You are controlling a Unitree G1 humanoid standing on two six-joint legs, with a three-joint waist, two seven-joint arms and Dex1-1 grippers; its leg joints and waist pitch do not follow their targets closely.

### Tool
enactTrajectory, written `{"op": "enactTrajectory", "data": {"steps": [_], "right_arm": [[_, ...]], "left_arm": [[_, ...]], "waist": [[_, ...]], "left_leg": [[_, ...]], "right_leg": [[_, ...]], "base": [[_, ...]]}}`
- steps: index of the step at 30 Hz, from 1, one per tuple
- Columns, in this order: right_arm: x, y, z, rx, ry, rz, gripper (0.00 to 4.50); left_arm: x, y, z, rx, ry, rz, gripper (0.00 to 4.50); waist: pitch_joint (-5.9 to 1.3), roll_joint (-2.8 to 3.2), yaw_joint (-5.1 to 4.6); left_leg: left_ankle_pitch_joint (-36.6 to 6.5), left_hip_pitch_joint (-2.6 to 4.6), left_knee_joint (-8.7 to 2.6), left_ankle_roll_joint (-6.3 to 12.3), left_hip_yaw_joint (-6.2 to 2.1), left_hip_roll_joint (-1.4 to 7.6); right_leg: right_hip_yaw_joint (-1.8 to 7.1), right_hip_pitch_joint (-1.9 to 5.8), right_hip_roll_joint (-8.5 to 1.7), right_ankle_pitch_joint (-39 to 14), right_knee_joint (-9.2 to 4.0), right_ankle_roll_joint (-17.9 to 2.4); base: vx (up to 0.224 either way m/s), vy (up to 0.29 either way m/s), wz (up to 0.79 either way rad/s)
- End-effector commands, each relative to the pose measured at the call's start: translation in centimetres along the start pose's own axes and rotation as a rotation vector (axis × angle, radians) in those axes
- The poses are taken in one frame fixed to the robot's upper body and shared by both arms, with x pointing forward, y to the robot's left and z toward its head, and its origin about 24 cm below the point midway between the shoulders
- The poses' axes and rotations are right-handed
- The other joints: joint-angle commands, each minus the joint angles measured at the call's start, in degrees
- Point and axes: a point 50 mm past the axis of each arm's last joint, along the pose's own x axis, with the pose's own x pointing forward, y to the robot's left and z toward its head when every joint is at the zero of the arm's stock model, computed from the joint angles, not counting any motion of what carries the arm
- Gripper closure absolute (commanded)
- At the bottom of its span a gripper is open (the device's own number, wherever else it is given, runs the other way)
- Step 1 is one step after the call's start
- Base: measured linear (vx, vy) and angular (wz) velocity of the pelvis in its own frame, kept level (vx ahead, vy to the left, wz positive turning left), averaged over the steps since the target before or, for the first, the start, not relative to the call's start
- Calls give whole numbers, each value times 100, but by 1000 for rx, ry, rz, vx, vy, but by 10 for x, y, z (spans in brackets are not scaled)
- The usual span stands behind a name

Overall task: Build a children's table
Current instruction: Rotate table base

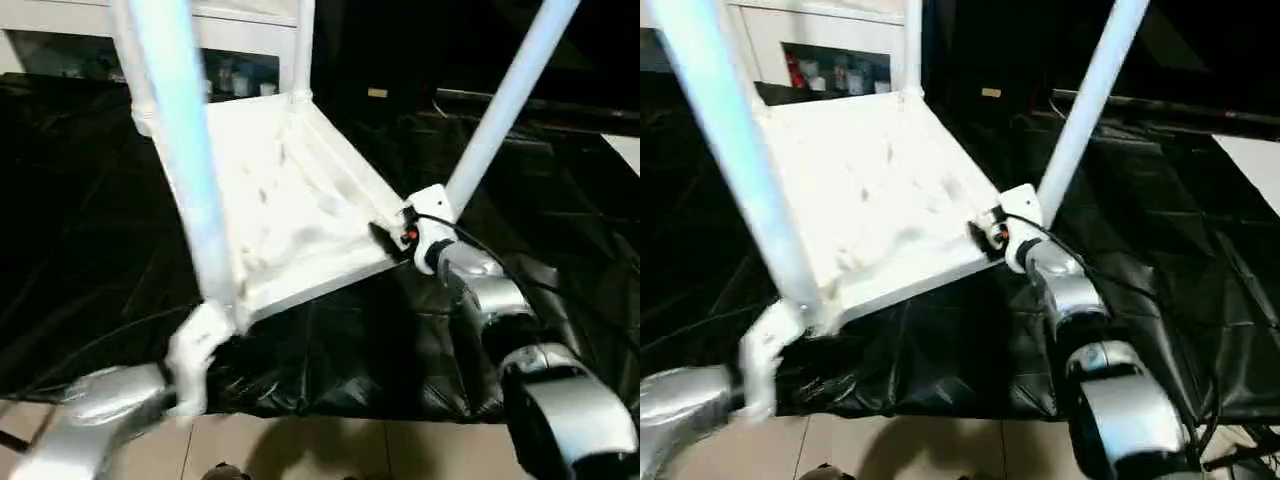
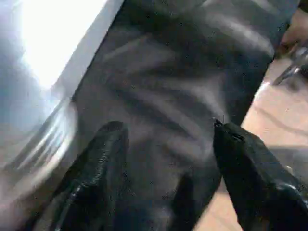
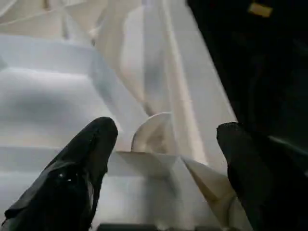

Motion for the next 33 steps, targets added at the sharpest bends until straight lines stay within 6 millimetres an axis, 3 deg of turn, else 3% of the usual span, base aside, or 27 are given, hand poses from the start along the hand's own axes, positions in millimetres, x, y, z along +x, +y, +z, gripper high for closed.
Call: {"op": "enactTrajectory", "data": {"steps": [1, 2, 3, 7, 8, 10, 11, 12, 13, 15, 16, 17, 22, 23, 28, 31, 33], "right_arm": [[-2, -7, 7, 21, -49, 14, 66], [-2, -7, 7, 21, -49, 14, 66], [-4, -1, 11, 47, -107, 107, 66], [-12, 9, 9, 70, -142, 245, 66], [-14, 10, 8, 68, -146, 264, 40], [-17, 10, 5, 52, -147, 258, 34], [-26, 9, -3, 33, -148, 240, 21], [-30, 9, -6, 34, -143, 234, 21], [-34, 9, -10, 36, -137, 232, 21], [-43, 7, -17, 12, -131, 193, 2], [-46, 6, -22, 24, -109, 171, 2], [-50, 2, -27, 31, -78, 129, 2], [-66, -17, -53, 42, 119, -9, 2], [-67, -17, -55, 27, 137, -10, 2], [-62, -15, -58, -17, 208, -16, 2], [-45, -8, -51, -12, 194, -9, 2], [-33, -2, -45, -18, 191, -5, 2]], "left_arm": [[-7, 1, 5, 32, -34, -8, 106], [-7, 1, 5, 32, -34, -8, 96], [-25, 5, 0, 16, -28, 2, 86], [-48, 18, -6, -30, -29, 57, 71], [-52, 22, -6, -31, -40, 84, 46], [-56, 31, -4, -40, -64, 147, 40], [-58, 47, 7, -64, -166, 245, 28], [-57, 51, 12, -69, -213, 259, 28], [-54, 52, 17, -65, -245, 256, 28], [-46, 52, 28, -68, -308, 208, 5], [-42, 53, 32, -68, -331, 191, 5], [-37, 53, 37, -69, -355, 168, 5], [-10, 62, 58, -39, -421, 104, 5], [-6, 62, 63, -35, -436, 87, 5], [15, 60, 85, -12, -498, 6, 5], [35, 51, 104, 9, -534, -104, 5], [47, 43, 114, 29, -539, -189, 5]], "waist": [[-335, 93, -17], [-340, 97, 2], [-340, 127, 15], [-325, 100, 4], [-326, 112, 15], [-323, 119, 47], [-317, 126, 52], [-312, 112, 53], [-318, 116, 98], [-320, 108, 102], [-334, 82, 114], [-326, 49, 94], [-338, 55, 78], [-344, 42, 81], [-373, 34, 55], [-391, 82, 61], [-390, 188, 66]], "left_leg": [[-1025, 63, -423, 34, -13, 204], [-1022, 68, -421, 47, -14, 207], [-1026, 78, -425, 49, -15, 208], [-1003, 63, -432, 174, -13, 204], [-1034, 85, -439, 159, -14, 215], [-1110, 127, -446, 97, -5, 218], [-1174, 116, -469, 33, -18, 218], [-1223, 133, -467, -9, -6, 221], [-1307, 179, -461, -68, 0, 224], [-1309, 134, -491, -130, -29, 219], [-1290, 150, -481, -162, -24, 220], [-1288, 122, -494, -156, -25, 200], [-1334, 138, -458, -167, -17, 164], [-1299, 105, -456, -174, -31, 174], [-1037, 79, -424, -155, -29, 168], [-991, 97, -398, -130, -14, 155], [-1093, 127, -397, -190, -19, 167]], "right_leg": [[367, 275, -381, -867, -350, -1018], [367, 277, -375, -801, -336, -1032], [368, 270, -368, -743, -327, -1060], [374, 287, -346, -674, -335, -1069], [378, 278, -350, -743, -341, -1065], [381, 253, -349, -864, -364, -1054], [374, 273, -352, -970, -372, -1044], [383, 259, -346, -997, -378, -1031], [389, 243, -362, -1024, -399, -1018], [380, 286, -367, -1043, -380, -980], [382, 281, -376, -1025, -374, -930], [388, 309, -362, -1122, -392, -877], [391, 286, -361, -1515, -449, -662], [389, 306, -383, -1521, -442, -643], [383, 327, -376, -1149, -399, -748], [377, 318, -369, -955, -375, -912], [373, 297, -374, -942, -366, -1017]], "base": [[0, 0, 0], [0, 0, 0], [0, 0, 0], [0, 0, 0], [0, 0, 0], [0, 0, 0], [0, 0, 0], [0, 0, 0], [0, 0, 0], [0, 0, 0], [0, 0, 0], [0, 0, 0], [0, 0, 0], [0, 0, 0], [0, 0, 0], [0, 0, 0], [0, 0, 0]]}}
